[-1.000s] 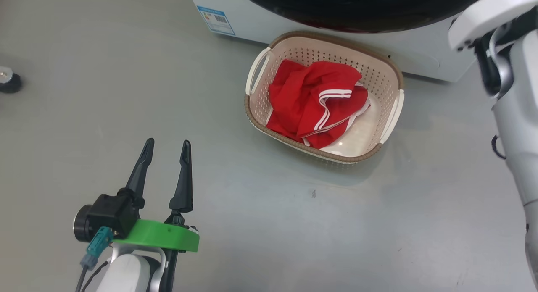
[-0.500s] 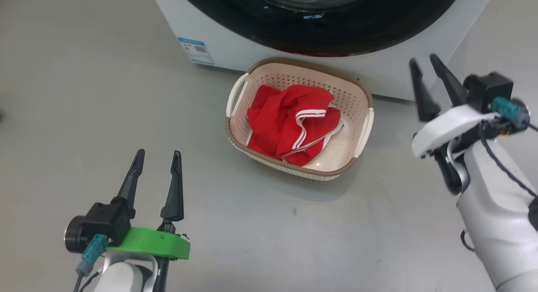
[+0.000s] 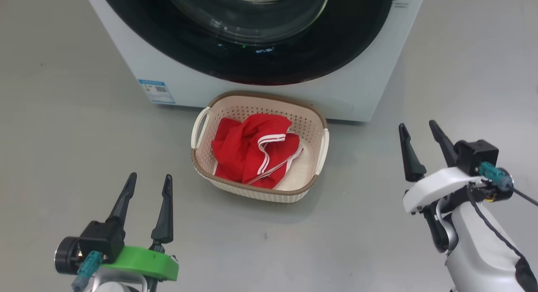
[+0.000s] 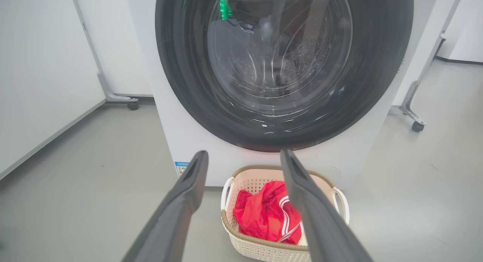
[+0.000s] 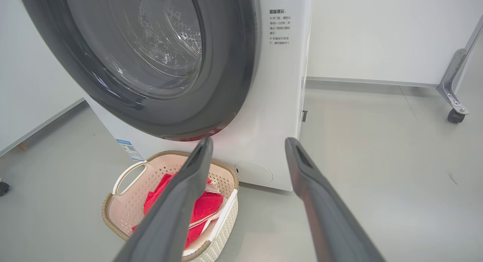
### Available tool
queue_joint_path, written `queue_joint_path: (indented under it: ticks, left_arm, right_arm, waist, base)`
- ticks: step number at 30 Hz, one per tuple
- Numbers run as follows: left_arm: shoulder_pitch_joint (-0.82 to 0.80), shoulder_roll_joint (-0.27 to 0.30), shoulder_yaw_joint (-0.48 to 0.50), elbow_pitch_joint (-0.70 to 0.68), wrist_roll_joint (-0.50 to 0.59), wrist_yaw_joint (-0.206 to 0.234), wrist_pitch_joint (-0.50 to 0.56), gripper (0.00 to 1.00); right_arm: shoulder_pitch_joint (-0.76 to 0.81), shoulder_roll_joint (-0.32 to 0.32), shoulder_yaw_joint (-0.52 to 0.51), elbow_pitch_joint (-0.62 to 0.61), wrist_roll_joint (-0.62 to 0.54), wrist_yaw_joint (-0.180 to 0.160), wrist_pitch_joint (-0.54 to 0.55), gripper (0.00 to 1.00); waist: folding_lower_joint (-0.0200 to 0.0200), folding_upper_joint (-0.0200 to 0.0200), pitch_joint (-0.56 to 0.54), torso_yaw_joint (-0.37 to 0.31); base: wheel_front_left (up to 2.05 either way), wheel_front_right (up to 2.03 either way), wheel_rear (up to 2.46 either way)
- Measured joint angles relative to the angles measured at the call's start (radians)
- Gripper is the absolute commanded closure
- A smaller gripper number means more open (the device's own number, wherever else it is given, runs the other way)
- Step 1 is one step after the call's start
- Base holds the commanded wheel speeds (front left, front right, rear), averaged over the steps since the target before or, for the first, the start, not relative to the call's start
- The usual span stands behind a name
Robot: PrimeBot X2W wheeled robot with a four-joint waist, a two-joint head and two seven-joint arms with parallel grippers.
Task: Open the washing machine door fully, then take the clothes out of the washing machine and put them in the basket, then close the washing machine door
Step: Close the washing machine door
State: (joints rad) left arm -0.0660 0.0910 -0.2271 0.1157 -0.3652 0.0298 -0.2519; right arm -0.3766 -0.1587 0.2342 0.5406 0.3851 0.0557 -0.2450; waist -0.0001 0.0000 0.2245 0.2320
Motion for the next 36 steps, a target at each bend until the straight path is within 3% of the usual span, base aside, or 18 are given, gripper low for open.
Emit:
queue_joint_path:
  ticks: [14, 36]
  left_arm:
    - [0.067, 0.016, -0.005, 0.015, 0.006, -0.001, 0.0, 0.0]
    - [0.123, 0.03, -0.012, 0.01, 0.007, 0.001, 0.028, 0.0]
  right_arm:
    - [0.189, 0.014, -0.024, -0.159, -0.002, -0.042, -0.003, 0.0]
    - [0.386, 0.007, -0.025, -0.312, -0.009, -0.078, -0.003, 0.0]
  waist:
    - [0.0, 0.0, -0.107, -0.096]
    - [0.0, 0.0, -0.192, -0.143]
  base:
    - [0.0, 0.0, 0.0]
    - [0.0, 0.0, 0.0]
